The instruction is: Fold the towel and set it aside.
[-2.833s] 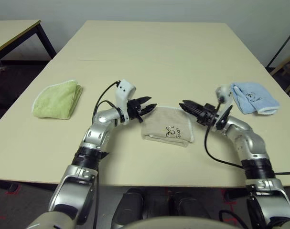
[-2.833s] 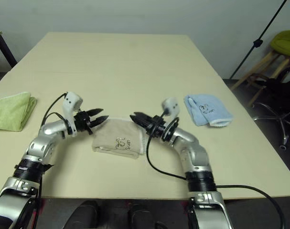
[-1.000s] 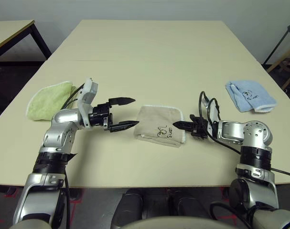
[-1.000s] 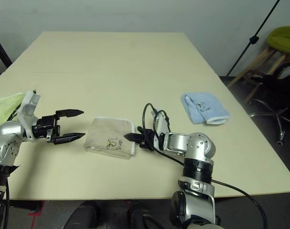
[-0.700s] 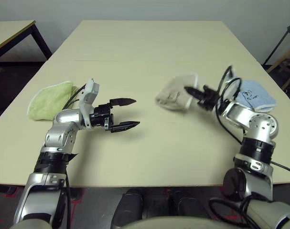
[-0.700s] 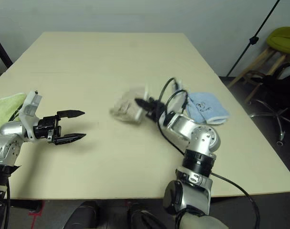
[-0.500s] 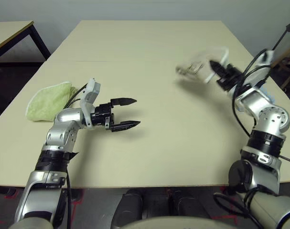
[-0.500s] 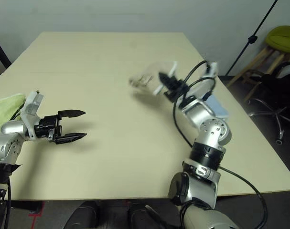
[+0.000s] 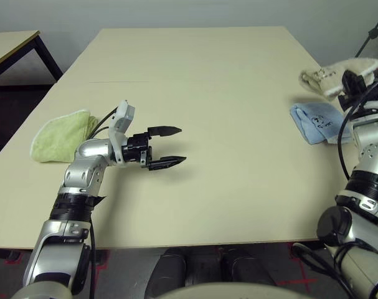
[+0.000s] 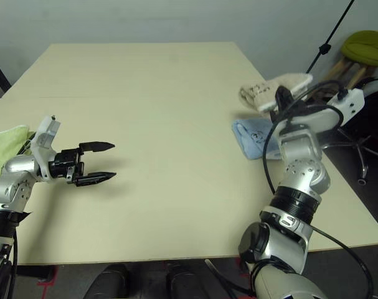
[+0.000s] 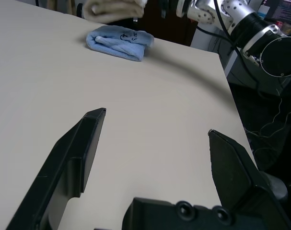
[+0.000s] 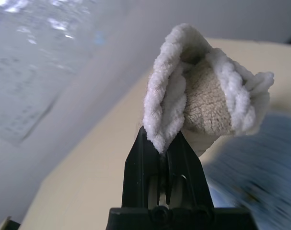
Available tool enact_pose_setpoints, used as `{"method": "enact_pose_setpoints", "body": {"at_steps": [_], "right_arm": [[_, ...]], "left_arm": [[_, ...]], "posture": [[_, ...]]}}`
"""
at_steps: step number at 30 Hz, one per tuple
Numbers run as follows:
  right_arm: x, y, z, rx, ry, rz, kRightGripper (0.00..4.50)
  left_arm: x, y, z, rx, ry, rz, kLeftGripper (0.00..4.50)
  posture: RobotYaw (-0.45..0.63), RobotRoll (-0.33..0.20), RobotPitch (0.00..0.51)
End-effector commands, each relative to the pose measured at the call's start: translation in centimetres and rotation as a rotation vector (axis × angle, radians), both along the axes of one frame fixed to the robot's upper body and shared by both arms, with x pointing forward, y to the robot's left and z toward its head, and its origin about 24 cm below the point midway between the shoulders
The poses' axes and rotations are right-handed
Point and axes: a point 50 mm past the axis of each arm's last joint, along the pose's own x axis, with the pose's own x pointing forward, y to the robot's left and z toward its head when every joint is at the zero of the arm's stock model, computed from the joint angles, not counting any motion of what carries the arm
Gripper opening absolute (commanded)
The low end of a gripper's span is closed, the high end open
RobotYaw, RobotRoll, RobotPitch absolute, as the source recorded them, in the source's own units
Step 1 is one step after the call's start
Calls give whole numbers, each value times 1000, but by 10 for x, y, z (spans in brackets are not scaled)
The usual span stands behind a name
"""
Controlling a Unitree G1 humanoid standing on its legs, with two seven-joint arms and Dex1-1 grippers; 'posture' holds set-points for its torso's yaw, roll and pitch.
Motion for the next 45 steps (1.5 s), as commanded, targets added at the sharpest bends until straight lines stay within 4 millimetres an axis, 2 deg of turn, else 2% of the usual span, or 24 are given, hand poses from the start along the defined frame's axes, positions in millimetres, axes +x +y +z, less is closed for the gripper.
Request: {"method": "enact_pose_setpoints", "body": {"at_steps": [1, 5, 6, 8, 9, 15, 17, 18, 20, 23, 27, 30, 32, 36, 40, 45], "right_arm": [[-1, -4, -20, 36, 71, 34, 53], [-5, -8, -44, 51, 182, 13, 53], [-6, -9, -47, 48, 201, 12, 276], [-11, -10, -51, 42, 227, 13, 817], [-13, -9, -52, 38, 231, 15, 1224], [-49, 3, -25, -7, 209, 97, 3417], [-64, 10, -17, -28, 215, 166, 4235], [-70, 15, -13, -43, 219, 205, 4474], [-83, 27, -1, -106, 209, 309, 4474], [-91, 34, 17, -220, 171, 355, 4474], [-85, 29, 55, -354, 22, 293, 4474], [-77, 17, 63, -446, 5, 146, 4474], [-72, 6, 56, -551, -29, 34, 4474], [-67, -6, 24, -666, 37, -113, 4474], [-60, -2, -4, -693, 65, -109, 4474], [-49, 4, -19, -674, 69, -98, 4474]], "left_arm": [[0, 2, -1, 17, 12, 5, 4500], [-1, 1, -1, 20, 13, 11, 4500], [0, 1, -1, 18, 21, 21, 4500], [1, 2, -3, 26, 61, 85, 4500], [2, 4, -5, 36, 87, 118, 4500], [3, 1, 13, -81, 106, 308, 4500], [0, 4, 13, -78, 117, 404, 4500], [-2, 6, 12, -68, 129, 446, 4500], [-6, 13, 10, 10, 138, 604, 4500], [-13, 14, 19, -65, 120, 583, 4500], [-4, 35, 29, -128, 77, 784, 4500], [5, 57, 33, -192, 0, 998, 4500], [6, 71, 31, -220, -62, 1124, 4500], [5, 90, 12, -198, -140, 1335, 4500], [4, 107, -4, -170, -237, 1544, 4500], [5, 119, -16, -147, -288, 1669, 4500]], "posture": [[37, 0, 57], [43, 0, 59], [43, 0, 59], [43, 0, 63], [44, 0, 66], [31, 0, 76], [18, 0, 83], [16, 0, 84], [7, 0, 90], [3, 0, 96], [7, 0, 102], [12, 0, 102], [17, 0, 100], [28, 0, 94], [34, 0, 78], [39, 0, 80]]}}
